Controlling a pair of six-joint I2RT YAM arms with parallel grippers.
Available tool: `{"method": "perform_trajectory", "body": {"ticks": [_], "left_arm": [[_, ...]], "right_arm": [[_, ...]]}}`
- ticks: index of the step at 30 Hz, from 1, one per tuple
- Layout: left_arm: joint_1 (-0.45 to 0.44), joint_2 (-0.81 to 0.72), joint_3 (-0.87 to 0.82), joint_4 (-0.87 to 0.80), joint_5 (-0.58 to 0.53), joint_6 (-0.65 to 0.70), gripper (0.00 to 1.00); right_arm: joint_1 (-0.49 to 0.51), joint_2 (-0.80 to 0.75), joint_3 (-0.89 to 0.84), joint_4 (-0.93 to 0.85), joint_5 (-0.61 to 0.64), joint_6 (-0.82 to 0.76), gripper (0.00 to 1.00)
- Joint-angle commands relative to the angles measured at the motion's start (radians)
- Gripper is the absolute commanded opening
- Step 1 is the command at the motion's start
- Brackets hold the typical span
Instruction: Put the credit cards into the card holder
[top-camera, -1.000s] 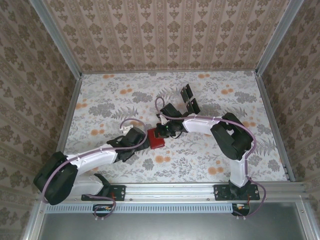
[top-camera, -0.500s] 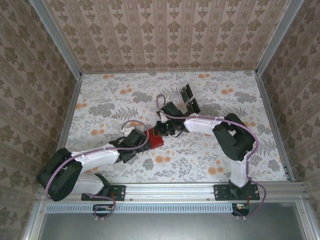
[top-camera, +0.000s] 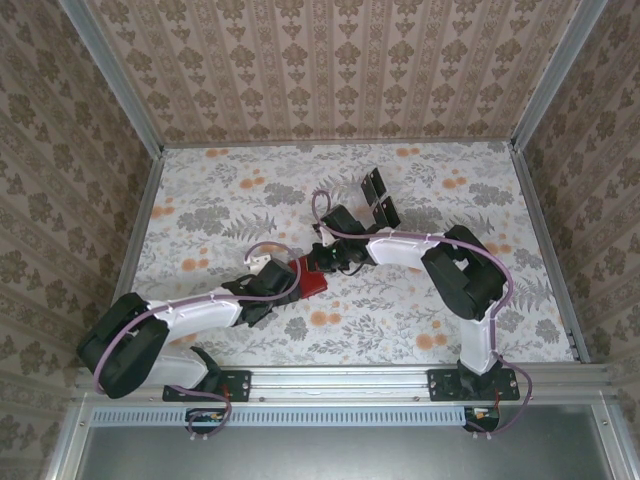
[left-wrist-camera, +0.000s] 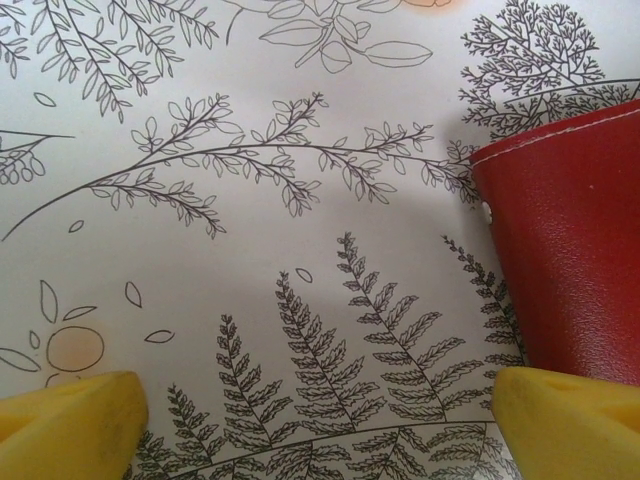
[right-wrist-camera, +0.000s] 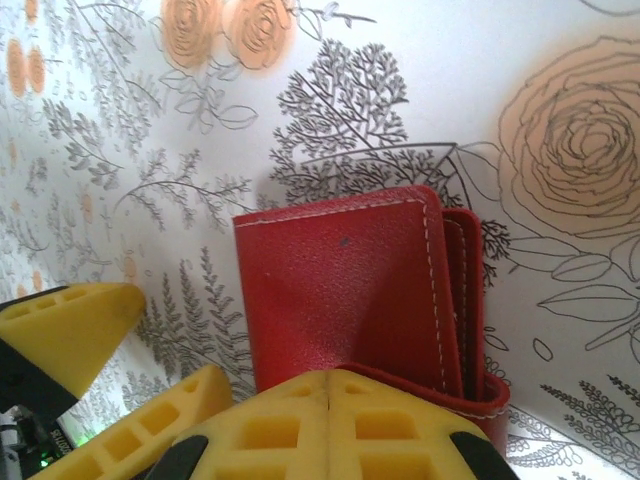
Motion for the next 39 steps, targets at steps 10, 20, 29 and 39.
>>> {"method": "perform_trajectory", "body": {"ticks": [10,20,29,39], "left_arm": [[-0.003,0.049,-0.015,0.039,0.076,-0.022,0.99],[-0.003,0.046,-0.02,0.041,0.075,-0.022,0.99],[-0.003,0.036,-0.017,0.035,0.076,-0.022,0.99],[-0.004,0.013,-0.02,0.048,0.087,-0.025,0.99]], "right_arm": [[0.007,0.046,-0.047,0.025,-0.023,0.018,0.0],[0.012,0.042,-0.091,0.012,-0.003,0.016,0.0],[0.001,0.084,-0.072,-0.1,0.077,0.056,0.0],[-0.005,0.1,-0.084,-0.157,0.115,0.087,0.0]]}}
